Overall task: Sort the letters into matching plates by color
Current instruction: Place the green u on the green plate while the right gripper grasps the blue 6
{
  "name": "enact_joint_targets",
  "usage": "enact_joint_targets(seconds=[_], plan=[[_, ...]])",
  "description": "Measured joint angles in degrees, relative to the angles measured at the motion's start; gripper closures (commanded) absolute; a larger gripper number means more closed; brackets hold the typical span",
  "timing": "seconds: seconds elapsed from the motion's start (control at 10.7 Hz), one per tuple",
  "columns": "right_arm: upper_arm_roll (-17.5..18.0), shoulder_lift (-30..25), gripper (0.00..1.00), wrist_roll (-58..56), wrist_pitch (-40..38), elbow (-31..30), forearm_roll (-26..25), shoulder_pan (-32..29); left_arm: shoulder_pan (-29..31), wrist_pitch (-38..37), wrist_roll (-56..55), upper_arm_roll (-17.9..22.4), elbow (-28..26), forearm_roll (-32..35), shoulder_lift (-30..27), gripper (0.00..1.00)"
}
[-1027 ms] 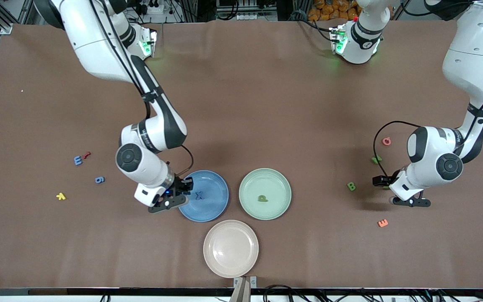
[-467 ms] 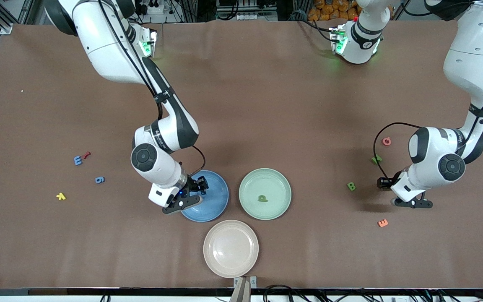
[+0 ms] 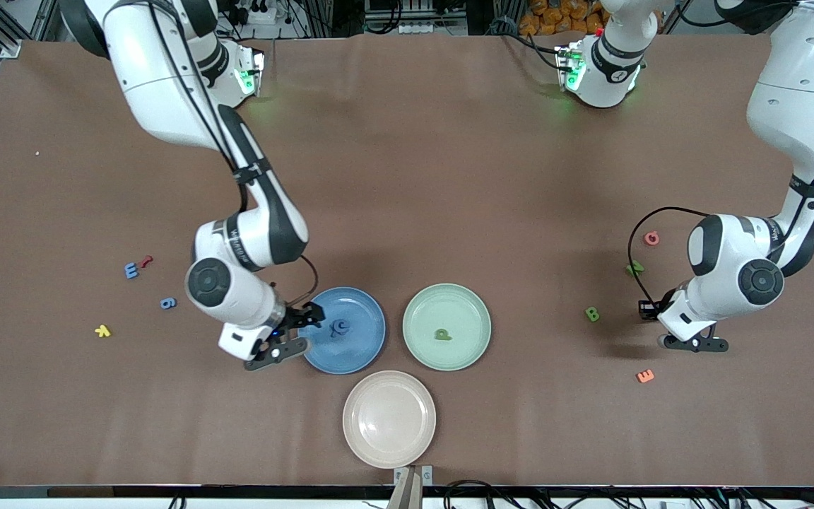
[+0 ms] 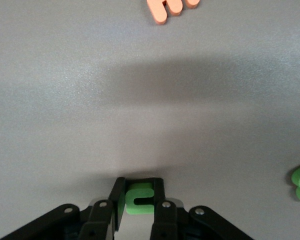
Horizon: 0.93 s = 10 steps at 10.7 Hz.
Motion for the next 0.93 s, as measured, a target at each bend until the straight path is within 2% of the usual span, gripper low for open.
enact_joint_targets(seconds=[0.19,0.47,0.75,0.93], plan=[[-2.0,-1.3,0.0,-4.5,-3.9,-0.1,-0.8,-2.9,0.0,0.1,-0.8,-0.1,0.0,0.0,0.0,1.0],[-3.6,-4.2,0.0,-10.4,-5.0,-3.7,-1.5,-7.7,-0.8,0.4,-4.3,-0.7,0.7,0.0,0.0,1.0],[-3.8,-8.0,0.0,-10.9,-5.0,-10.3,-7.6,-12.3,-4.1,0.4,-11.2,-0.9,2.1,-0.1,0.0,1.0],[-3.8,-9.1,0.0,-11.2,-4.8,-12.8,-8.7,-14.7,-7.0,0.4,-17.2,-1.0,2.7,-0.1,0.0,1.0]])
